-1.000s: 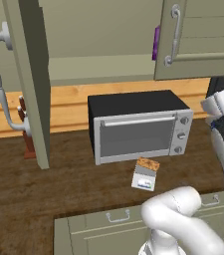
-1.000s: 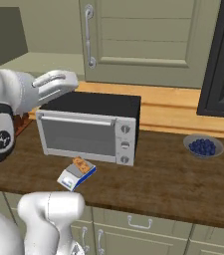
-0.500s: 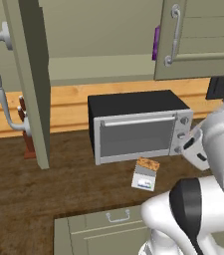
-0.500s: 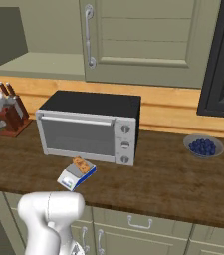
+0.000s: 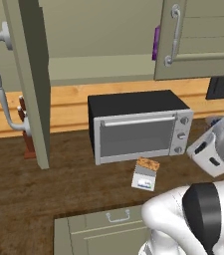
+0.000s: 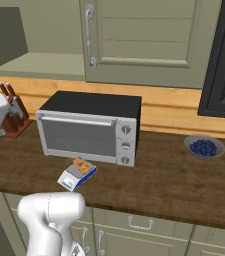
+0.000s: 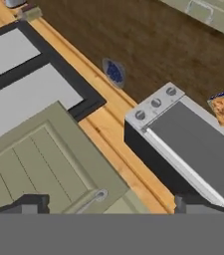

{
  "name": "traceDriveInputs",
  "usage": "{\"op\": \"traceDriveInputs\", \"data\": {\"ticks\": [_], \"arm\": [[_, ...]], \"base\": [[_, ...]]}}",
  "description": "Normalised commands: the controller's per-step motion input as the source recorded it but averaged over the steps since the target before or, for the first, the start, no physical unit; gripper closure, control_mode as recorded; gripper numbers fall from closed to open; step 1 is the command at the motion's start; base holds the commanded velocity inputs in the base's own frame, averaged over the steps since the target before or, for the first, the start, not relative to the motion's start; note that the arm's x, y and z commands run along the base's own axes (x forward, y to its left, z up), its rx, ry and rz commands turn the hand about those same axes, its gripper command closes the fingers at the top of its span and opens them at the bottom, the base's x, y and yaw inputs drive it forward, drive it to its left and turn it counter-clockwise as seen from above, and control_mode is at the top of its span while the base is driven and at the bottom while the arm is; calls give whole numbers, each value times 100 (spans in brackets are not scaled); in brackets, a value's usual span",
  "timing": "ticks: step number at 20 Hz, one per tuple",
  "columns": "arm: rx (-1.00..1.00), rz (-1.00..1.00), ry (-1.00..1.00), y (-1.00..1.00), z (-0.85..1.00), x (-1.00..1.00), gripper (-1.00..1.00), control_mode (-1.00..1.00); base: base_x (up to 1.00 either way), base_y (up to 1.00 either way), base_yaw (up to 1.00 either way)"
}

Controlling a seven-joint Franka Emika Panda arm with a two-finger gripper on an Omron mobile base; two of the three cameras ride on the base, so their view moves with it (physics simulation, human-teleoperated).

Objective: Pick the bar and place it on the digital scale for weighing, and close the cabinet.

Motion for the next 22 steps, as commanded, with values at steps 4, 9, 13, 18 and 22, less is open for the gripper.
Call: {"op": "traceDriveInputs", "data": {"ticks": [4, 9, 13, 18, 22], "arm": [[-21, 5, 40, 48, 14, -11, -100, -100], [-30, 7, 41, 64, 1, -35, -100, -100], [-33, 10, 28, 56, 0, -50, -100, -100], [-35, 10, 31, 62, 0, -37, -100, -100], [-39, 14, 22, 66, -11, -37, -100, -100]], "base": [[0, 0, 0], [0, 0, 0], [0, 0, 0], [0, 0, 0], [0, 0, 0]]}}
